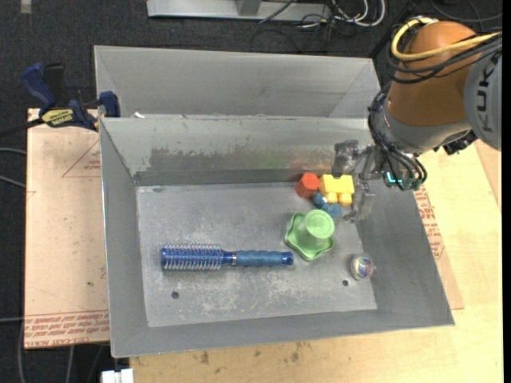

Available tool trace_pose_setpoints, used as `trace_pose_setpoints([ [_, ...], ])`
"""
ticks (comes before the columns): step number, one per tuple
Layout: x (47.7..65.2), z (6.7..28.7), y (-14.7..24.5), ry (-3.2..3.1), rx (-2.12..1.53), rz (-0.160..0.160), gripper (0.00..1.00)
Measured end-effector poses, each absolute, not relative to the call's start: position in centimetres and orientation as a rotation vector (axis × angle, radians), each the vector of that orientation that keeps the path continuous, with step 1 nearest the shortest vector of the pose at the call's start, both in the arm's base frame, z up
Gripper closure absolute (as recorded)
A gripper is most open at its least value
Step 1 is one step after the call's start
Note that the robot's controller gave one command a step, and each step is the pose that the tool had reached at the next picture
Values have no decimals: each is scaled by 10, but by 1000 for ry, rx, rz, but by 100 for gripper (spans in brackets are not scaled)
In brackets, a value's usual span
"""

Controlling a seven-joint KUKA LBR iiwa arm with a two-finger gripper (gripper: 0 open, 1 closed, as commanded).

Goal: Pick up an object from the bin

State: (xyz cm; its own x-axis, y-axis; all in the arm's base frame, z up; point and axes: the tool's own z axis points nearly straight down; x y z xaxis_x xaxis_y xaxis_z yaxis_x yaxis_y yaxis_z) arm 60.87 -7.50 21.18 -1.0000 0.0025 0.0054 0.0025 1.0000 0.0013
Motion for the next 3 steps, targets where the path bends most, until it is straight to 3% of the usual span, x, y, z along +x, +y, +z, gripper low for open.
trace_pose_setpoints([
  [1, 570, 66, -30, -3134, 173, -5, 0],
  [2, 596, 102, -82, -3138, 236, 3, 0],
  [3, 610, 112, -92, -3138, 227, 0, 0],
])
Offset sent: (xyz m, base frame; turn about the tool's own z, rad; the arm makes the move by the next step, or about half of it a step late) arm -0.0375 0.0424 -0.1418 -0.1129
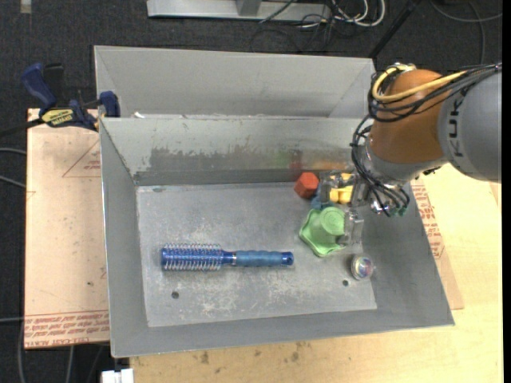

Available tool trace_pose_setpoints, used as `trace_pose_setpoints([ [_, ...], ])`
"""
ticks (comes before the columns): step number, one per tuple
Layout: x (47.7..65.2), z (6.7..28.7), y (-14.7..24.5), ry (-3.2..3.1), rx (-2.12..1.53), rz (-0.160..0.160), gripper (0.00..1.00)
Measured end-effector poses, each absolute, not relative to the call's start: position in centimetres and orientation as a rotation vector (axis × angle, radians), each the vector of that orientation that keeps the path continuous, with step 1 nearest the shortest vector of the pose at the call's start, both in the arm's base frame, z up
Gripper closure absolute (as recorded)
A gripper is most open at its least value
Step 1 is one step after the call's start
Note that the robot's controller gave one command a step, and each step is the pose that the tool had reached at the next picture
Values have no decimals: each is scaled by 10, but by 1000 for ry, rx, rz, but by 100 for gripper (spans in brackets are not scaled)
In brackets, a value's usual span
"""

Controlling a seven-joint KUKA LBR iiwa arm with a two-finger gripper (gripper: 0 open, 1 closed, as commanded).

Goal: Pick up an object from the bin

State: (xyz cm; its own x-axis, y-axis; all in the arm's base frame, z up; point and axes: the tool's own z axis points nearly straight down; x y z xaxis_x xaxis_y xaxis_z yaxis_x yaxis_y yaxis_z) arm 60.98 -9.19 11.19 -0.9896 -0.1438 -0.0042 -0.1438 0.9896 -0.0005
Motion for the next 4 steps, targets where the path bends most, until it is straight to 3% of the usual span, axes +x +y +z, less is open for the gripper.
trace_pose_setpoints([
  [1, 607, 70, -85, 3130, -274, 1, 0],
  [2, 608, 71, -85, 3128, -272, 1, 0],
  [3, 611, 76, -86, 3124, -272, -1, 100],
  [4, 612, 117, -85, 3123, -271, -1, 100],
])
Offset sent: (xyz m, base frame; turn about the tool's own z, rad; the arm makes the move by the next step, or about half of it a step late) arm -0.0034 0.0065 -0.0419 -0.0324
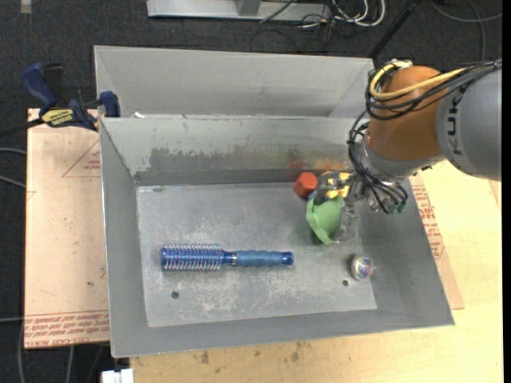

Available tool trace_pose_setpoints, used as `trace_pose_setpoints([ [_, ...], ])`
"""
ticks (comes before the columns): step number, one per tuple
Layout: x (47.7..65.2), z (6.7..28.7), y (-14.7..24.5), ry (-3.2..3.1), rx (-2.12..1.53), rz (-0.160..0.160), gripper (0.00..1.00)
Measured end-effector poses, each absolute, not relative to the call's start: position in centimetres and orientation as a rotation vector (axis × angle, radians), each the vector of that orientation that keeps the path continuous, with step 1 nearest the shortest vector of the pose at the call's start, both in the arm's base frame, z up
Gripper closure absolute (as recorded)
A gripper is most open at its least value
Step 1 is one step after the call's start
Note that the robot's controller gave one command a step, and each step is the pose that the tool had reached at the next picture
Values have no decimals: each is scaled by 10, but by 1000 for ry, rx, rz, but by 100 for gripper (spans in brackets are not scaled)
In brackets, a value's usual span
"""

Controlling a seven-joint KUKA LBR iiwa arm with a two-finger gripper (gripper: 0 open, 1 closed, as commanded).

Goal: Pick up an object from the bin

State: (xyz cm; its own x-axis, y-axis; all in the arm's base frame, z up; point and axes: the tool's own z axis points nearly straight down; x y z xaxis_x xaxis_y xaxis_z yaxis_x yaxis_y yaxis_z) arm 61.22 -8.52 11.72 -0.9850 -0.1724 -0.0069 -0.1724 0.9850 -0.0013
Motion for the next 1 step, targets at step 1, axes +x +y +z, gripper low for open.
trace_pose_setpoints([
  [1, 613, 126, -85, 3126, -271, 0, 100],
])
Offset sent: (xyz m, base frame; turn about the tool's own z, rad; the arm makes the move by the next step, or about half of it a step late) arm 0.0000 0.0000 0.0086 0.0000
